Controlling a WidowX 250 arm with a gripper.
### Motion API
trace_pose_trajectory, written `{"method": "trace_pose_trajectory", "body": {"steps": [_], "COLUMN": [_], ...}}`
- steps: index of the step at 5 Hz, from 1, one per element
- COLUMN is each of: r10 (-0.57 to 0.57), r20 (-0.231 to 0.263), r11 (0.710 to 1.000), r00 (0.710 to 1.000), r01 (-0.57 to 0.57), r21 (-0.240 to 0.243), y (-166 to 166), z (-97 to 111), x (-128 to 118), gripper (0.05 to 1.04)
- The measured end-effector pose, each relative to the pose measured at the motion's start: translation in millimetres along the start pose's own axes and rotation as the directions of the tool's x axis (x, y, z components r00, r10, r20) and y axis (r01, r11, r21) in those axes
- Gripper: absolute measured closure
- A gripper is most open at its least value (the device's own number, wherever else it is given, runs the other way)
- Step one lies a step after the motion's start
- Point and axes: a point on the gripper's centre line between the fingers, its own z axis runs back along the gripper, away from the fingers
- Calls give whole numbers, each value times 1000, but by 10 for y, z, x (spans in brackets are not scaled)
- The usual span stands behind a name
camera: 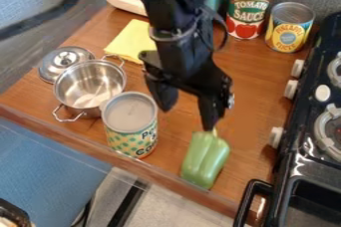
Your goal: Move the green pepper to the lower right side of table
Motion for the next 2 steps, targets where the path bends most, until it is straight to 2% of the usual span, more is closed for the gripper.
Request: {"method": "trace_pose_trajectory", "body": {"steps": [2], "r10": [4], "r20": [6], "r11": [1000], "r00": [1000], "r01": [-4], "r21": [1], "y": [14], "z": [30], "x": [29], "gripper": [82]}}
